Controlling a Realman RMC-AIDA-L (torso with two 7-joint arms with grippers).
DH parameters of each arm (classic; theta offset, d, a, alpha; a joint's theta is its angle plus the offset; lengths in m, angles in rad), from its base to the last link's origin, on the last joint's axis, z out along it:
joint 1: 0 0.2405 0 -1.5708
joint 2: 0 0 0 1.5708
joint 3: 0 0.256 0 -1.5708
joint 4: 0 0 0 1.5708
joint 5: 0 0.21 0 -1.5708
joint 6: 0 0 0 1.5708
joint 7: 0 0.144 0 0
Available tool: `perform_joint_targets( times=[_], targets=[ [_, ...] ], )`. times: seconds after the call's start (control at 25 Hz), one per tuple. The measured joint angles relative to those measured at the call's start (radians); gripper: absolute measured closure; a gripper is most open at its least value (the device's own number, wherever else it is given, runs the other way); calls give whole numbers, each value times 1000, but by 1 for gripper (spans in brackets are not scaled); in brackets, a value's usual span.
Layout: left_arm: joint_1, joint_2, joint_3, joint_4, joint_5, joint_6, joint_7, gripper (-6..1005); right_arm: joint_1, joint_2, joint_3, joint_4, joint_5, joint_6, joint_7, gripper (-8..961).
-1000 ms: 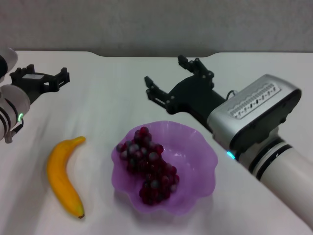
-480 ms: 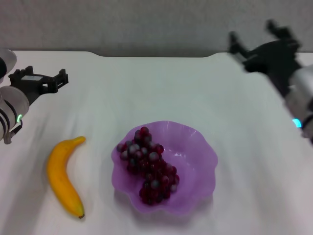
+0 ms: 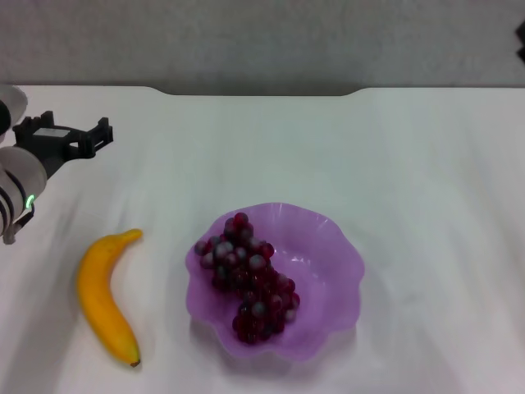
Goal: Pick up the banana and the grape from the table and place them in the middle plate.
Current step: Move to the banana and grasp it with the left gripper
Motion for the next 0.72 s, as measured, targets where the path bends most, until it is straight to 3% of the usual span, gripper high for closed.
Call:
perform_joint_targets(
  times=[0.08, 0.12, 0.28, 0.52, 0.64, 0.72],
  targets=[
    [20, 2, 8, -34, 13, 32, 11, 108, -4, 37, 70, 43, -8, -28, -41, 76],
    [37, 2, 12, -61, 18, 49, 15, 108, -7, 42, 88, 52, -7, -28, -75, 76],
    [138, 6, 20, -210, 28, 80, 52, 108, -4, 40, 140, 84, -2, 2, -78, 75],
    [169, 6, 13, -247, 20, 104, 62, 108, 57, 42, 258, 254, 169, -15, -149, 75],
    [183, 7, 39, -324, 21, 223, 100, 109, 108, 40, 280, 366, 210, -53, -172, 75],
    [200, 13, 67, -442, -18, 396, 162, 109, 137, 40, 288, 420, 212, -65, -182, 75]
  ],
)
